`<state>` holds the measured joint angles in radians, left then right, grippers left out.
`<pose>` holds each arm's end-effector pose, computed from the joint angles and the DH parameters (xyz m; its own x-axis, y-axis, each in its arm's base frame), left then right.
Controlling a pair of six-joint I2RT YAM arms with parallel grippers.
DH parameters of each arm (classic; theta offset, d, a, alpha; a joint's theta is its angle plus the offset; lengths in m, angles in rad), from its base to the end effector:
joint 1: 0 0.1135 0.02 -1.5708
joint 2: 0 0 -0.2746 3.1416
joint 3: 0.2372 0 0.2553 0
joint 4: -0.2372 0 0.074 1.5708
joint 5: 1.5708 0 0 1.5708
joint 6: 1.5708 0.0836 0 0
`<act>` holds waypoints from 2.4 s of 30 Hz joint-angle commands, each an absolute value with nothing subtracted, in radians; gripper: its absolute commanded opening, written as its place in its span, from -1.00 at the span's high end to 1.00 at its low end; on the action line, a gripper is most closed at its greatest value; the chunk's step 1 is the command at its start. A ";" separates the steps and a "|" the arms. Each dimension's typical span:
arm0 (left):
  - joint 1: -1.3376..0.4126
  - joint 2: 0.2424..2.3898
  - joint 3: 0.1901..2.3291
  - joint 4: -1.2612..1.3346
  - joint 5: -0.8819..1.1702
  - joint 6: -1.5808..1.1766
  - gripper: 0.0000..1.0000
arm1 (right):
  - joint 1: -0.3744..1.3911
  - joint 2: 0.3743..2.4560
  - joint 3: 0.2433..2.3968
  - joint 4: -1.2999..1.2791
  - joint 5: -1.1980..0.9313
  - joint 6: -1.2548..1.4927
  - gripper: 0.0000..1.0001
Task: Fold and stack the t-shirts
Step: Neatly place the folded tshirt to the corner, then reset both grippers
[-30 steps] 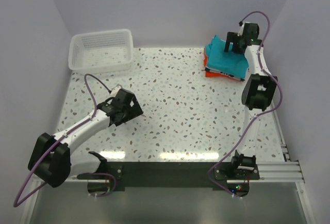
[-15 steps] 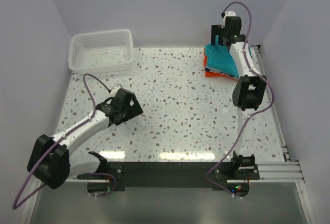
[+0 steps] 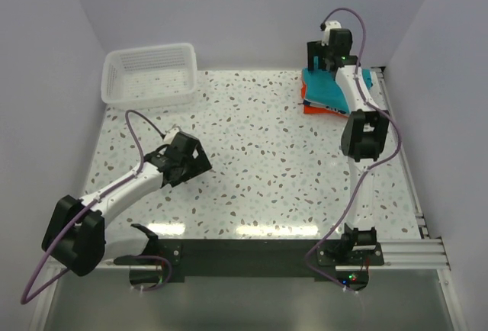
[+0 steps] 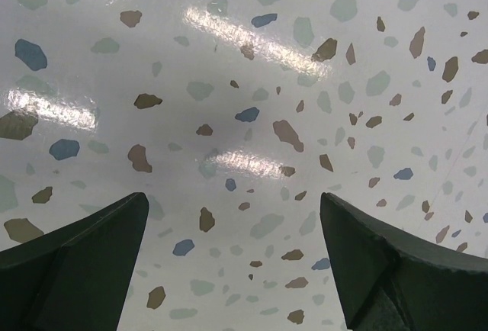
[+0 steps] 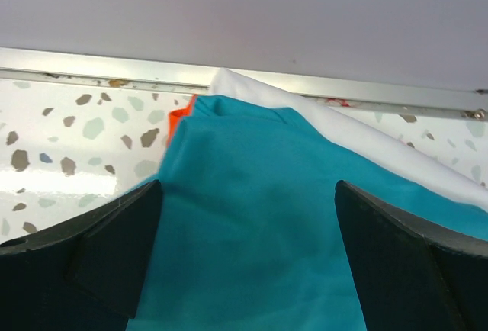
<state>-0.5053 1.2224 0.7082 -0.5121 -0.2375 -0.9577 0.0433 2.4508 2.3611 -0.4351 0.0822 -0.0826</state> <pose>0.2302 -0.1049 0.1690 -0.7283 -0.5056 -0.4626 -0.4028 0.8620 -0.3078 0.6200 0.0200 0.2472 -0.5012 -0.1040 -0.8591 -0.0135 0.9936 -0.1124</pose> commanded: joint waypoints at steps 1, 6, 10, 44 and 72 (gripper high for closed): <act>-0.500 1.249 0.709 -0.476 -0.236 -0.948 -1.00 | 0.089 2.465 2.367 -0.353 0.031 -0.117 -0.98; -0.500 1.256 0.704 -0.477 -0.236 -0.946 -1.00 | 0.101 2.499 2.368 -0.325 0.012 -0.084 -0.98; -0.500 1.258 0.701 -0.472 -0.236 -0.950 -1.00 | 0.103 2.522 2.362 -0.313 -0.037 -0.043 -0.98; -0.499 0.993 0.838 -0.679 -0.336 -0.902 -1.00 | 0.109 1.364 1.375 -0.495 0.114 0.262 -0.98; -0.499 0.749 0.698 -0.841 -0.417 -1.049 -1.00 | 0.109 0.687 0.677 -0.535 0.008 0.417 -0.98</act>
<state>-0.5045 0.7578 0.7040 -0.8337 -0.3885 -1.0271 0.1066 0.6968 0.6842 -0.5674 0.0086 0.4114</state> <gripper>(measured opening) 0.997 0.987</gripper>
